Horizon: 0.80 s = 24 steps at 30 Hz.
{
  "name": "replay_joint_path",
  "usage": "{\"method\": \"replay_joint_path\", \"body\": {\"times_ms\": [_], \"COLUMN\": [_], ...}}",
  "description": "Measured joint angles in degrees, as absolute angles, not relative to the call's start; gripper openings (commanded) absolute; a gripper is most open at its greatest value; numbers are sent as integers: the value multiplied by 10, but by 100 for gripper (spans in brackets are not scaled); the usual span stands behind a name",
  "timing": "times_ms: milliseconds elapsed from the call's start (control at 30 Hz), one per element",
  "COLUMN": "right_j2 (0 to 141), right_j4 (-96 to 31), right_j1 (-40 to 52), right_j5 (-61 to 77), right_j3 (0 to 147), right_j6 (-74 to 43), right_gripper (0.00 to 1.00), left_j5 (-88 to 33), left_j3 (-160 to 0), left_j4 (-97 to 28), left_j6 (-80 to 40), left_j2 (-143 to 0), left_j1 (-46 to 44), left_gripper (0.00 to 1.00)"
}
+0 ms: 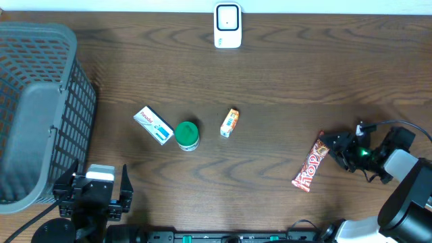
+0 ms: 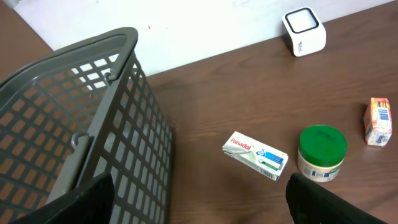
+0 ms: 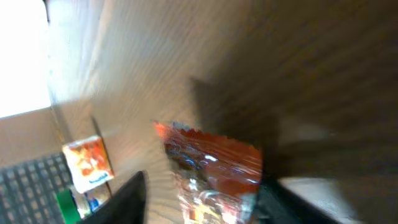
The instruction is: Scan the item barcode
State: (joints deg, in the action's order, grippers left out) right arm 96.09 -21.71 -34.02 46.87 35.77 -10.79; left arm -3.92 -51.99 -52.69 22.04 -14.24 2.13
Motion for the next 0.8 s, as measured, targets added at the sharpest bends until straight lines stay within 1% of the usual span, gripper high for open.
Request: {"method": "replay_joint_path", "body": {"times_ms": [33, 67, 100, 467, 600, 700, 800], "right_j2": [963, 967, 968, 975, 966, 910, 816], "right_j4": [-218, -220, -220, -218, -247, -266, -279], "right_j1": [-347, -354, -358, -378, -378, -378, -377], "right_j5": [465, 467, 467, 472, 483, 484, 484], "right_j3": [354, 349, 348, 340, 339, 336, 336], "right_j6": [-107, -109, -105, -94, -75, -68, -67], "right_gripper": [18, 11, 1, 2, 2, 2, 1], "left_j5": [-39, -39, -39, -39, -39, -39, -39], "left_j3": [-520, -520, -520, -520, -520, -520, -520], "left_j4": [-527, -527, -527, -527, -527, -527, -527], "left_j6": [220, 220, 220, 220, 220, 220, 220], "left_j2": [-142, -142, -142, -142, -142, -142, -142], "left_j1": [21, 21, 21, 21, 21, 21, 21], "left_gripper": [86, 86, 86, 87, 86, 86, 87]}}
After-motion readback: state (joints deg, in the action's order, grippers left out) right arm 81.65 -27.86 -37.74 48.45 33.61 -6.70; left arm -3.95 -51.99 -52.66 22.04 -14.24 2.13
